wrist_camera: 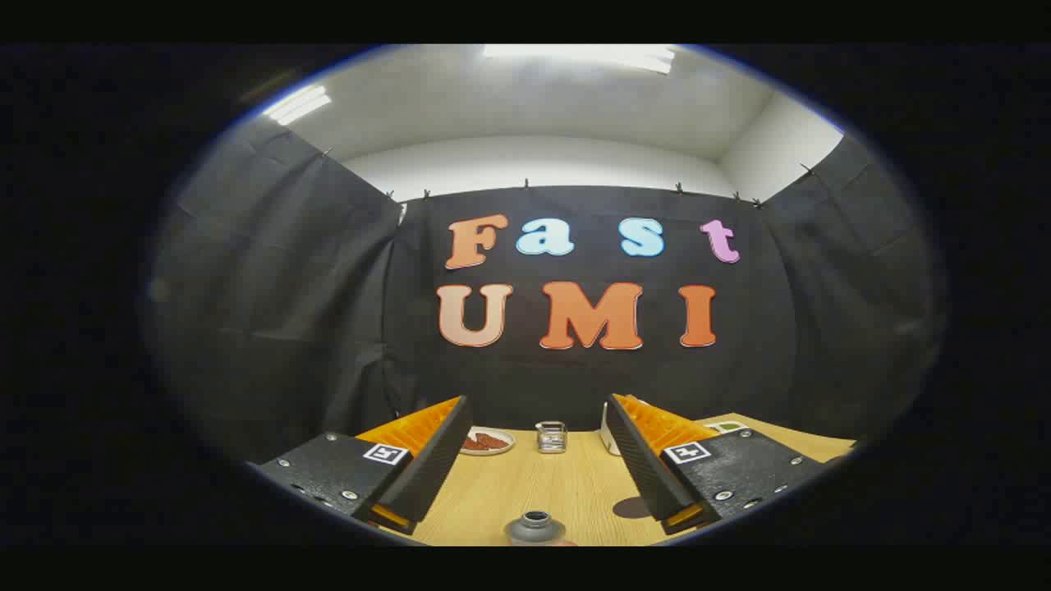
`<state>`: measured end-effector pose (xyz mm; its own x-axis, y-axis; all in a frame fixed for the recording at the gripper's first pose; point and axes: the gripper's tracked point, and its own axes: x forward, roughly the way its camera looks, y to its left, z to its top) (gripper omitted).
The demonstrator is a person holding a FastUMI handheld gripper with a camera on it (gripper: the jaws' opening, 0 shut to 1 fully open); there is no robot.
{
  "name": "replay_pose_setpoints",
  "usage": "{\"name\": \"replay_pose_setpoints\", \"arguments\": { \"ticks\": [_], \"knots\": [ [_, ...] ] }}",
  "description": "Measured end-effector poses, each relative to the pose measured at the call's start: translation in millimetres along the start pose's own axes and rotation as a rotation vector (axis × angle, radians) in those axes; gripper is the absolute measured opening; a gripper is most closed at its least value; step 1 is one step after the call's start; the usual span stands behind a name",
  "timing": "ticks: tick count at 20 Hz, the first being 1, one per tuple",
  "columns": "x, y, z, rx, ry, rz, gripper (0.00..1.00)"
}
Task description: Take the bottle from table, then pour the juice into the cup, finally place the bottle on the coaster
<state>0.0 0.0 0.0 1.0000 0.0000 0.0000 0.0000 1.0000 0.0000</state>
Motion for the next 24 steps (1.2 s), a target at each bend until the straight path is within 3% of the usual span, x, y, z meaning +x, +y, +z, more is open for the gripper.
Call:
{"name": "replay_pose_setpoints", "arguments": {
  "ticks": [12, 24],
  "knots": [
    [-3, 2, -13, -0.022, 0.027, -0.023, 0.97],
    [-21, 10, -110, 0.044, 0.156, -0.045, 0.93]
  ]
}}
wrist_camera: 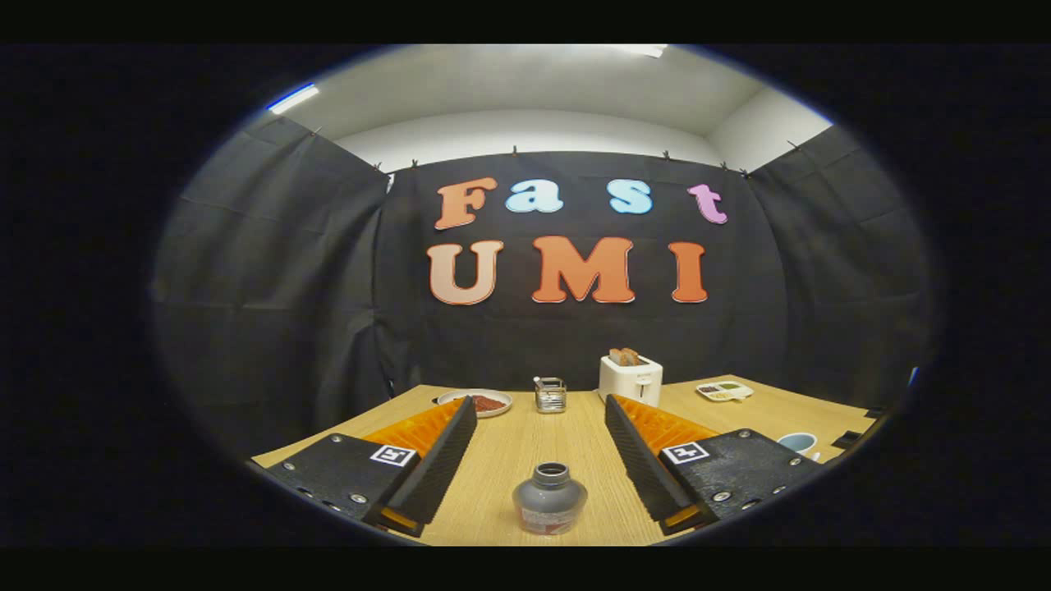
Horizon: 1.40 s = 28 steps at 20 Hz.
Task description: Take the bottle from table, then pour the juice into the cup, finally place the bottle on the coaster
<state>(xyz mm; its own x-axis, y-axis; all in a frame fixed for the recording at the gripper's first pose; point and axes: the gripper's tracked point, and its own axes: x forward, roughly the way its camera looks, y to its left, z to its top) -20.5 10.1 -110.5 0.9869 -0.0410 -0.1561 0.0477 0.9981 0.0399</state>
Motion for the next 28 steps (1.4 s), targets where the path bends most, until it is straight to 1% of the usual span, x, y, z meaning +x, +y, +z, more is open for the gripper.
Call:
{"name": "replay_pose_setpoints", "arguments": {
  "ticks": [1, 2, 4, 6, 9, 14, 18, 20, 22, 25, 27, 28],
  "knots": [
    [-1, 2, -10, 0.004, 0.010, -0.002, 0.92],
    [-2, 1, -22, -0.005, 0.030, -0.011, 0.88],
    [-4, 1, -40, -0.039, 0.063, -0.024, 0.88],
    [-9, -3, -52, -0.037, 0.068, -0.046, 0.89],
    [-10, -1, -73, 0.001, 0.083, -0.038, 0.89],
    [-11, -6, -107, -0.021, 0.134, -0.048, 0.88],
    [-10, -8, -132, -0.009, 0.165, -0.049, 0.89],
    [-9, -11, -146, -0.008, 0.185, -0.051, 0.81],
    [-8, -10, -157, -0.007, 0.209, -0.049, 0.80],
    [-6, -9, -173, -0.027, 0.248, -0.045, 0.80],
    [-8, -11, -173, -0.029, 0.246, -0.045, 0.80],
    [-8, -14, -174, -0.028, 0.251, -0.054, 0.78]
  ]
}}
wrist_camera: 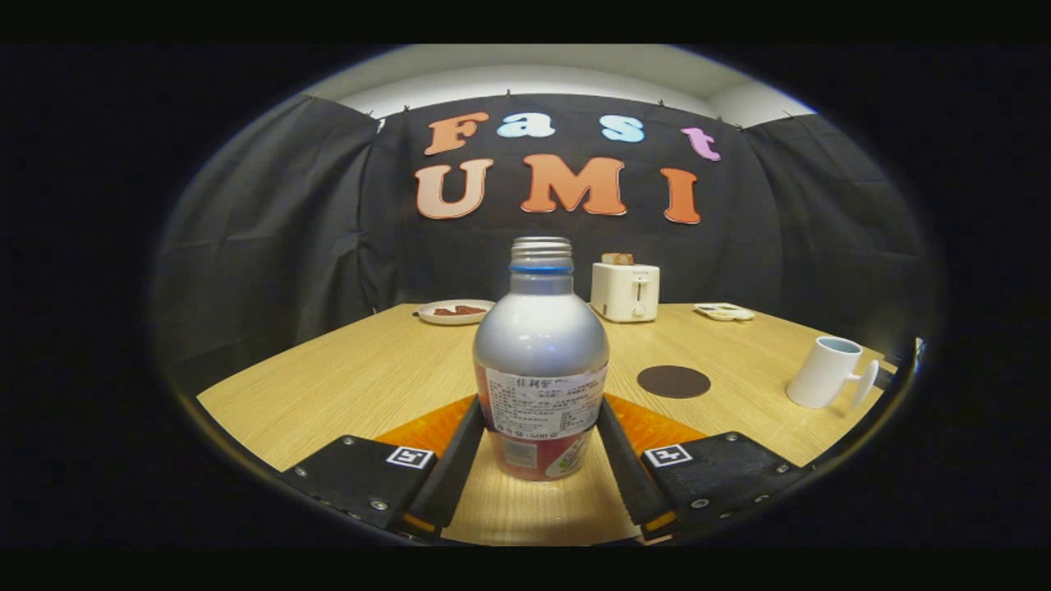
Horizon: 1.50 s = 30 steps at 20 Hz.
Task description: Take the bottle from table, then pour the juice into the cup, finally place the bottle on the coaster
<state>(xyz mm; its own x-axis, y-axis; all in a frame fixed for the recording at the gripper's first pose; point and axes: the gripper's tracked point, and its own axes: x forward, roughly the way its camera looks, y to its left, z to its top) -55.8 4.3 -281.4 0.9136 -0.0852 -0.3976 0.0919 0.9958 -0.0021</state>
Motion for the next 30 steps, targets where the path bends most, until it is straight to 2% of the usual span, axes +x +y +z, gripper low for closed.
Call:
{"name": "replay_pose_setpoints", "arguments": {
  "ticks": [3, 11, 18, 24, 30],
  "knots": [
    [2, -6, 1, 0.006, 0.002, -0.016, 0.75],
    [15, 9, 29, 0.139, 0.011, 0.054, 0.73],
    [22, 18, 67, 0.452, -0.054, 0.148, 0.73],
    [36, 0, 75, 0.658, -0.057, 0.154, 0.73],
    [45, -33, 60, 0.851, -0.077, 0.129, 0.73]
  ]
}}
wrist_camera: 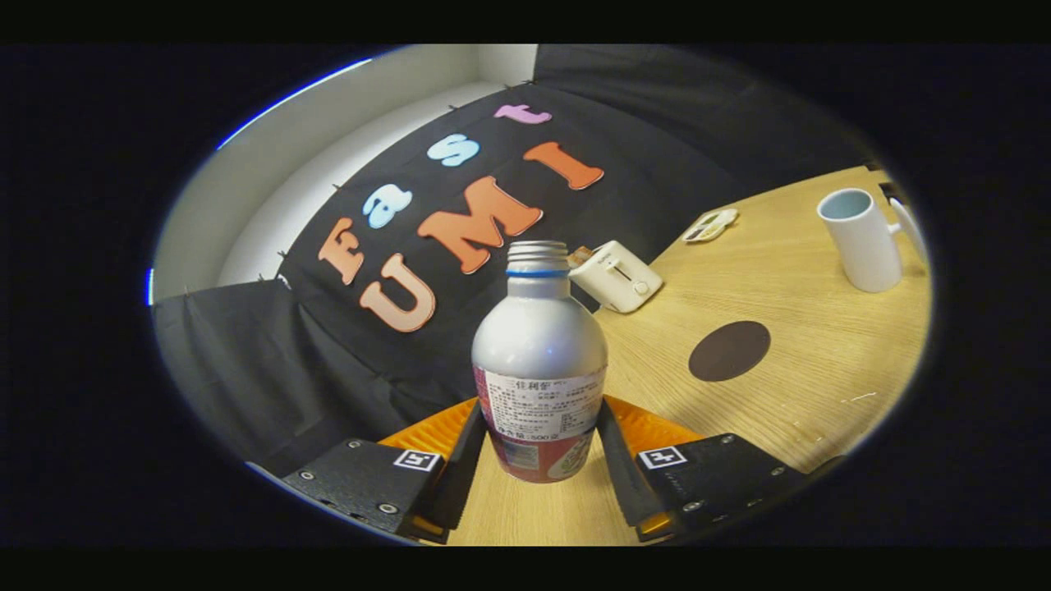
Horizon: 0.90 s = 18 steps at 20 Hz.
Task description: Take the bottle from table, then pour the juice into the cup, finally place the bottle on the coaster
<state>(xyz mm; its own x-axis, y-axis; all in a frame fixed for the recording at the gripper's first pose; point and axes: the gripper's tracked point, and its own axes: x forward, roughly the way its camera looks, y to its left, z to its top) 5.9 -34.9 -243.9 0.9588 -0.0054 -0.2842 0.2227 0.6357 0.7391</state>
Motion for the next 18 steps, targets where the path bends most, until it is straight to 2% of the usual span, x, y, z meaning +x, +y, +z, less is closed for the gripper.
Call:
{"name": "replay_pose_setpoints", "arguments": {
  "ticks": [5, 12, 18],
  "knots": [
    [1, -23, 25, 0.209, -0.068, 0.000, 0.73],
    [13, -43, 49, 0.357, -0.109, -0.050, 0.73],
    [20, -59, 49, 0.484, -0.117, -0.073, 0.73]
  ]
}}
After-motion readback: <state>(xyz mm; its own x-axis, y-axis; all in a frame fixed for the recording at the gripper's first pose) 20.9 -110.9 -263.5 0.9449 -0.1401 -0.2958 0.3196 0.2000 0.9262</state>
